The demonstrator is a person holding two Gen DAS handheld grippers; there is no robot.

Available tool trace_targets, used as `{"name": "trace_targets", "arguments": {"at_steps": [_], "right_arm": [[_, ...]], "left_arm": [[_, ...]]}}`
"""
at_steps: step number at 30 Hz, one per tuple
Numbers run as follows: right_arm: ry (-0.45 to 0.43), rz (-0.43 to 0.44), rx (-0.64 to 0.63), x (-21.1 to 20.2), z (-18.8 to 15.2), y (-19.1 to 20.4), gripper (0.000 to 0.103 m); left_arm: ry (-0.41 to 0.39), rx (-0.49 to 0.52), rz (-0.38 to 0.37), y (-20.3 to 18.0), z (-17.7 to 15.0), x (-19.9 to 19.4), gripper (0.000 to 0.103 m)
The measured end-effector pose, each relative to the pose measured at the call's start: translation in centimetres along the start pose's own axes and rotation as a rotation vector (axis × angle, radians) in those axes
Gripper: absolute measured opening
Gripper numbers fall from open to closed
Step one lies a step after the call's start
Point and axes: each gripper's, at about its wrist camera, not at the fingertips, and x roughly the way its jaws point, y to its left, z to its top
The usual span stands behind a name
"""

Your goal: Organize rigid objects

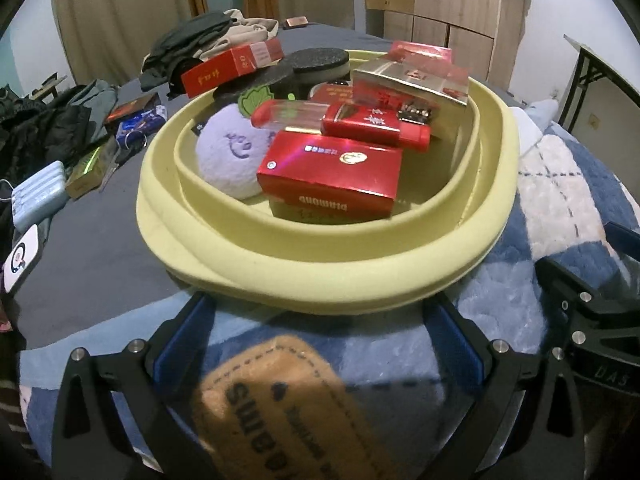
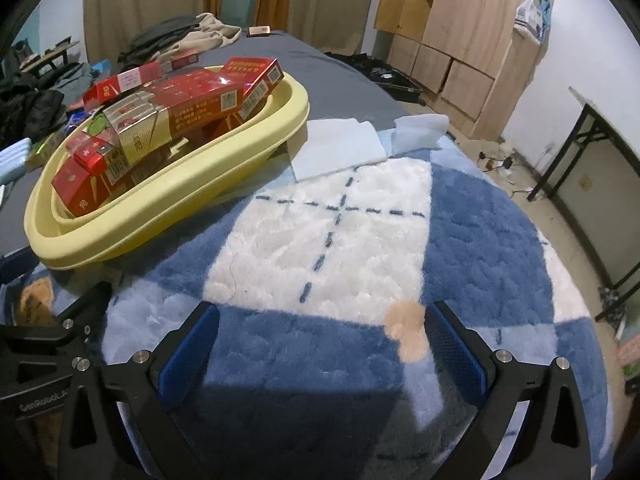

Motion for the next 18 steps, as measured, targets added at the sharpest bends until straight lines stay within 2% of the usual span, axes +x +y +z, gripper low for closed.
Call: {"name": "trace_targets", "arguments": {"at_steps": [4,18], "right_arm": [[0.004,0.013,0.005,-0.06,0.04,-0.1,0.103],[0.003,0.012,0.007,-0.1,0.04,-0.13,0.103]], "left_arm": [[-0.004,0.016,0.022,-0.4,-0.05,-0.2,0.103],[-0.002,0.003,0.005,-0.16,-0.07,-0.1,0.103]]}}
